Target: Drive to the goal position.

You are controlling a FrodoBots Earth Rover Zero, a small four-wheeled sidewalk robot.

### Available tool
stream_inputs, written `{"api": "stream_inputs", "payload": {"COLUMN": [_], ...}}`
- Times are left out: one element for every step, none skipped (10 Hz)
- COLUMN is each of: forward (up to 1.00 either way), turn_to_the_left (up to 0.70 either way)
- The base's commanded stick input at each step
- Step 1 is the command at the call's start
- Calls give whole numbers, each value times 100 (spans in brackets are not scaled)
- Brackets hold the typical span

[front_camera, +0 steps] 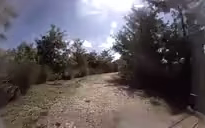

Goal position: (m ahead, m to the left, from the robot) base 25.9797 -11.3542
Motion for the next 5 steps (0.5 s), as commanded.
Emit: {"api": "stream_inputs", "payload": {"forward": [70,70,70,70,70], "turn_to_the_left": [0,0,0,0,0]}}
